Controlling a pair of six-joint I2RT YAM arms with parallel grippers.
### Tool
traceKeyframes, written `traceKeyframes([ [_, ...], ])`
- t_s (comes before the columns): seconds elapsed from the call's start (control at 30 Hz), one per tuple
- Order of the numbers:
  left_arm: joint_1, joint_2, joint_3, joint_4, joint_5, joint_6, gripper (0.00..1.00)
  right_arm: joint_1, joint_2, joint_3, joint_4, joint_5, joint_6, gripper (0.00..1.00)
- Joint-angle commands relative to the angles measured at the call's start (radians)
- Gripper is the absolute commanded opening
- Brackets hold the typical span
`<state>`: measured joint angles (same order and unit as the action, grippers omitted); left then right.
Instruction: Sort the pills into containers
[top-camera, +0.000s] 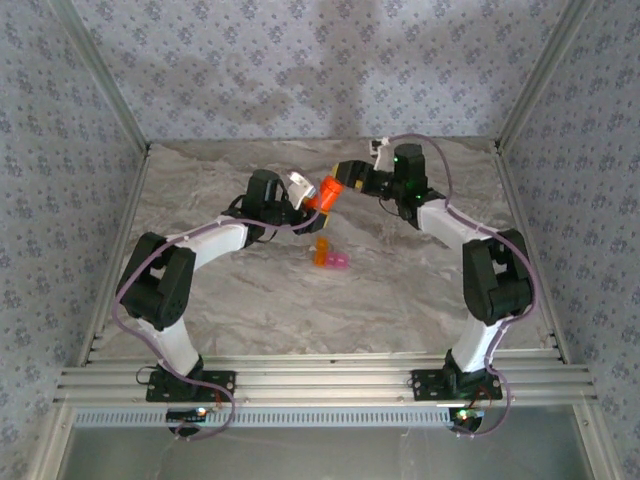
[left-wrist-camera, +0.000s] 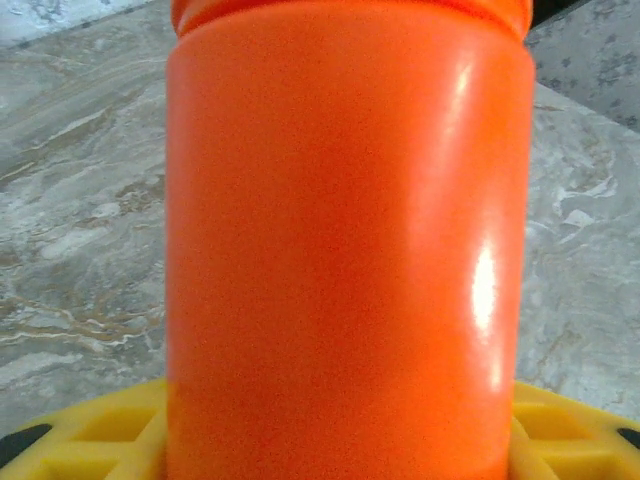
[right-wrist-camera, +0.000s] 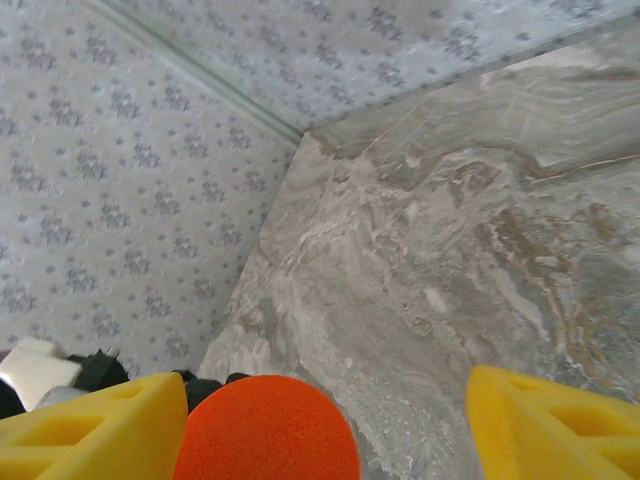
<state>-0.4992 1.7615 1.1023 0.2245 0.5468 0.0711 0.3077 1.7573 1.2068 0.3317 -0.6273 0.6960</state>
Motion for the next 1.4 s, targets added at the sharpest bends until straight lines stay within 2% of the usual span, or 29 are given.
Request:
traceKeyframes([
  [0.0,-0.018,-0.033,0.007,0.014,-0.081,0.056,0.0,-0.009,-0.041,-0.006,-0.029,0.088,0.128,0.76],
  [0.17,-0.033,-0.029,0.01,0.002,-0.136,0.087,0.0,-0.001,-0.043,-0.006,-0.102,0.143,0.217,0.76],
  [0.8,-0.052,-0.019,0.027,-0.035,-0.154,0.12,0.0,0.078,-0.018,0.022,-0.15,0.15,0.204,0.73],
  [0.9,-0.053,-0.019,0.027,-0.036,-0.154,0.119,0.0,0.083,-0.012,0.025,-0.155,0.14,0.198,0.7],
  [1.2,-0.053,-0.016,0.033,-0.037,-0.154,0.118,0.0,0.089,0.005,0.023,-0.148,0.098,0.185,0.5],
  [1.37,-0.049,-0.02,0.032,-0.032,-0.119,0.106,0.0,0.08,0.013,0.013,-0.061,0.028,0.141,0.46],
])
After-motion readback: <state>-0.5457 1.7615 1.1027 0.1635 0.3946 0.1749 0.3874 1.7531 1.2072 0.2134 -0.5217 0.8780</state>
